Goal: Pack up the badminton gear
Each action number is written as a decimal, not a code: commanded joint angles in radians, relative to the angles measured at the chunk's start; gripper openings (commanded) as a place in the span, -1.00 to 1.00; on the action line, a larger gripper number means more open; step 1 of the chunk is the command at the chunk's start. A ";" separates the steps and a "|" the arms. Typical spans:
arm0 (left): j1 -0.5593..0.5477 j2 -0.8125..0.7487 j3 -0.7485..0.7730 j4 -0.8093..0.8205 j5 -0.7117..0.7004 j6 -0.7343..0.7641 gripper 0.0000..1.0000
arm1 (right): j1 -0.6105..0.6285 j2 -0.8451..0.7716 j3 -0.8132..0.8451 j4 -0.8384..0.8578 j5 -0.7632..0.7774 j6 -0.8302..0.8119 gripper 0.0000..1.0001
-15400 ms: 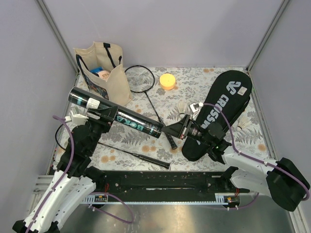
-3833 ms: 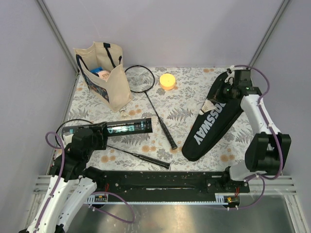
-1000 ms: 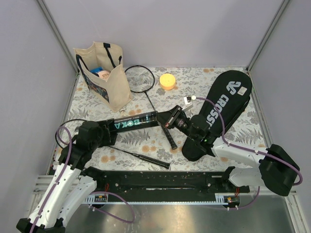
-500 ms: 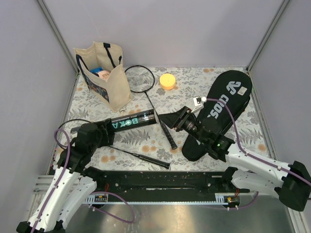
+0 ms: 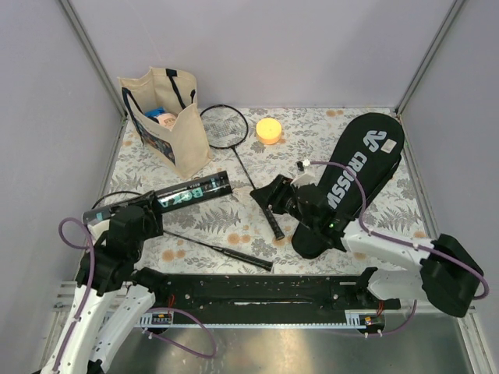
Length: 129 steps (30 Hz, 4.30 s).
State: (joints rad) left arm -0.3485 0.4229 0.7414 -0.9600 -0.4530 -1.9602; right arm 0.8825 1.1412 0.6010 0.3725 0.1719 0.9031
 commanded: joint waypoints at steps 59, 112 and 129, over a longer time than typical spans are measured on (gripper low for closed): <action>-0.001 0.000 0.047 -0.046 -0.049 0.092 -0.23 | -0.157 -0.116 0.013 -0.027 -0.488 -0.237 -0.92; -0.001 0.108 -0.013 0.190 0.174 0.199 -0.31 | -0.135 0.344 0.102 0.507 -0.738 -0.017 -0.48; 0.000 0.047 0.062 0.069 -0.096 0.182 -0.32 | -0.152 0.077 -0.027 0.355 -0.620 0.014 0.18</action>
State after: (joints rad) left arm -0.3477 0.4976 0.7425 -0.9131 -0.4538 -1.7760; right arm 0.7376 1.3018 0.5838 0.7506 -0.5037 0.9134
